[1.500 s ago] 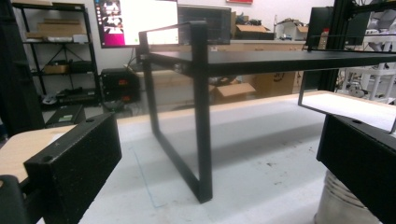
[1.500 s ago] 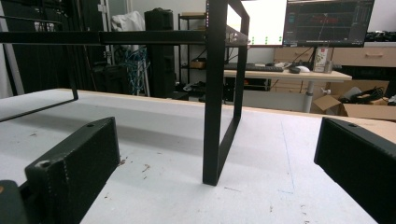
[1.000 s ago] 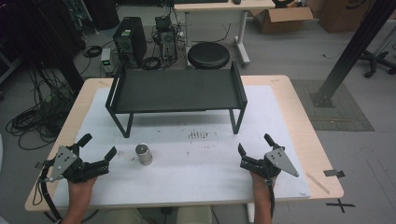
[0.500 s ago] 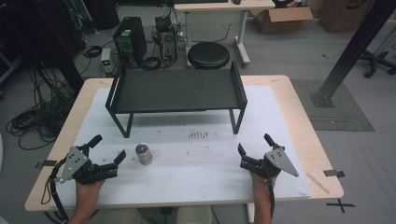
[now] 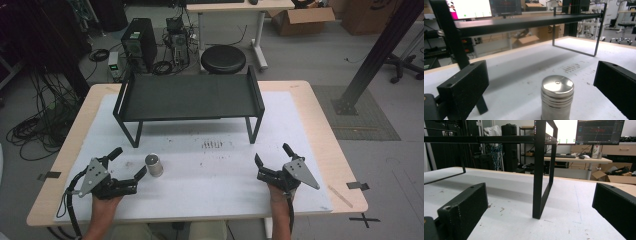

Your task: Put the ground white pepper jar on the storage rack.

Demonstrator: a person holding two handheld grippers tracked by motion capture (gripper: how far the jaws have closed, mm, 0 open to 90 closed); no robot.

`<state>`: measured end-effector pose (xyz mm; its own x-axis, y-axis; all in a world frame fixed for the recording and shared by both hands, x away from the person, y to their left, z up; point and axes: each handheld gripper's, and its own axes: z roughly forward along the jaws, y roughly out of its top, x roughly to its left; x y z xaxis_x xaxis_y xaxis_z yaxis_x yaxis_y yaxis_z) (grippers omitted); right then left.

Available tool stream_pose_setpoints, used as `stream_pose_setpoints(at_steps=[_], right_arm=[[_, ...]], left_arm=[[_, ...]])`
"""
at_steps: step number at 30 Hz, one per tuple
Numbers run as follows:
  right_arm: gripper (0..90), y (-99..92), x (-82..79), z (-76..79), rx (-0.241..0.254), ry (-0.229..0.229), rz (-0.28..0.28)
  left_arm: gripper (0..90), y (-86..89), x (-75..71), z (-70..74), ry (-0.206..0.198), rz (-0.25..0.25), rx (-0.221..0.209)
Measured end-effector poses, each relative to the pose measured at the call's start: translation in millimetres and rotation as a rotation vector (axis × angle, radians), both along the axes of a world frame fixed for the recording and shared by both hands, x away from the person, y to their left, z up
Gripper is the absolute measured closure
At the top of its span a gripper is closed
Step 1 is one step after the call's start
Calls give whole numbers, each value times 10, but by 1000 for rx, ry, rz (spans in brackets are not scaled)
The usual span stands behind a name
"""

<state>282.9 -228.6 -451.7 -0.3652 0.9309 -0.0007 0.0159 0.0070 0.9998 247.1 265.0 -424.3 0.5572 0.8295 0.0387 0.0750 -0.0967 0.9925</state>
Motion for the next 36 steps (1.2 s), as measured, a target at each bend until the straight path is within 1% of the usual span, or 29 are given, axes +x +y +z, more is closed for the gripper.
stream_pose_setpoints(at_steps=[10, 19, 20, 28, 36], right_arm=[[0, 0, 0, 0, -1, 0, 0], [0, 0, 1, 0, -1, 0, 1], [0, 0, 0, 0, 0, 0, 0], [0, 0, 0, 0, -1, 0, 0], [0, 1, -2, -1, -1, -2, 0]], left_arm=[[3, -117, 41, -65, 23, -22, 18], [4, -212, 86, -133, 45, -21, 38], [4, -221, 91, -139, 47, -20, 45], [5, -283, 140, -197, 80, -13, 80], [10, -323, 195, -216, 115, -7, 94]])
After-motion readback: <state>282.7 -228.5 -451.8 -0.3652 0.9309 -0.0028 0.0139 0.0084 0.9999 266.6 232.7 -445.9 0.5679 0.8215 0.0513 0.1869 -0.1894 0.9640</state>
